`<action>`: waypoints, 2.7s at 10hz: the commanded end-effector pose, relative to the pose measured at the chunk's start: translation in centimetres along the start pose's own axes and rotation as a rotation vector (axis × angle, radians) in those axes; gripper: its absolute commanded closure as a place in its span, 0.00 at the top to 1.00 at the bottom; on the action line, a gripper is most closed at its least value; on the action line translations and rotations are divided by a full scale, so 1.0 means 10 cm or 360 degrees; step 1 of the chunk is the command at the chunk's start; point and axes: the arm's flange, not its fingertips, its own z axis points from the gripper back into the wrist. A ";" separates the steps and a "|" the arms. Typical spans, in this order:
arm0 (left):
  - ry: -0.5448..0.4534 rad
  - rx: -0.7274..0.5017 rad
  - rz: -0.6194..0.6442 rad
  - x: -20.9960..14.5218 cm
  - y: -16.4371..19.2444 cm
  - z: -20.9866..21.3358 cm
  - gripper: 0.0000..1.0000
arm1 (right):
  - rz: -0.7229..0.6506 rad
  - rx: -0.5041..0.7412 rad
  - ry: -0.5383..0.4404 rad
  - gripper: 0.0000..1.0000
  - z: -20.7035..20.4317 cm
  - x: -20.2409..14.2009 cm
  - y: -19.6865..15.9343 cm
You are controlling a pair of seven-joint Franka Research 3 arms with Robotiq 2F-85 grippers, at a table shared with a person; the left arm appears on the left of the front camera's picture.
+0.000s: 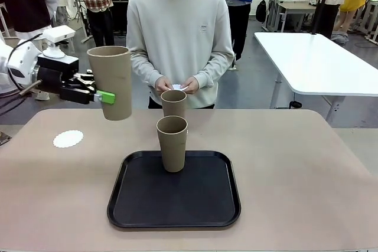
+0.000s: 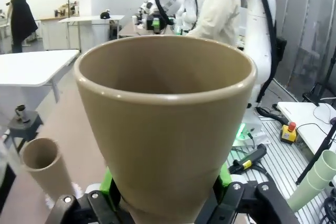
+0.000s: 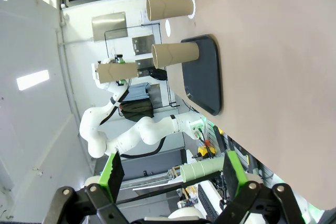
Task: Place coasters on the table and set cups on them.
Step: Take one Reusable plastic cup from the Flat Tray and place it on a coaster set by the human.
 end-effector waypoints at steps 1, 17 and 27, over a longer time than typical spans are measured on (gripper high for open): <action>-0.0060 0.0089 -0.0027 -0.09 0.52 0.51 0.84 | -0.0004 -0.0008 0.0008 1.00 0.00 -0.02 0.00; -0.0013 0.0684 0.0152 -0.93 0.82 2.39 0.84 | -0.0004 -0.0008 0.0008 1.00 0.00 -0.02 0.00; -0.0131 0.0344 0.0047 -1.85 1.23 2.24 0.84 | -0.0004 -0.0008 0.0008 1.00 0.00 -0.02 0.00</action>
